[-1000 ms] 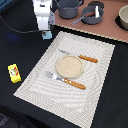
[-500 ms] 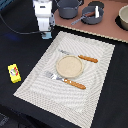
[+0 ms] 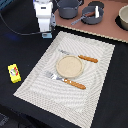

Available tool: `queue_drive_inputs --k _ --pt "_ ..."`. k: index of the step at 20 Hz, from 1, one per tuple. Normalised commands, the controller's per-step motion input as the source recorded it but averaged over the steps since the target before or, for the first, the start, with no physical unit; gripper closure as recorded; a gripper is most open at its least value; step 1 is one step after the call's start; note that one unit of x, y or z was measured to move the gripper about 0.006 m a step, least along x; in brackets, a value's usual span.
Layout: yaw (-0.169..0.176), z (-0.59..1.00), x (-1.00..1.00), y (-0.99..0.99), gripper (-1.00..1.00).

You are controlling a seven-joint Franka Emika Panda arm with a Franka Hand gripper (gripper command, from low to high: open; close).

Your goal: Interact with the objects in diverse but meaningful ways.

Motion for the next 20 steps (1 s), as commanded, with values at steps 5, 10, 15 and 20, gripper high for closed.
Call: queue_drive_inputs --k 5,10,15,20 --pt "0.000 0.45 0.53 0.04 1.00" --pt "-0.020 0.87 0.99 0.05 1.00" --pt "-0.025 0.83 0.98 0.01 1.00" --pt "-0.041 0.70 0.94 -0.02 1.00"
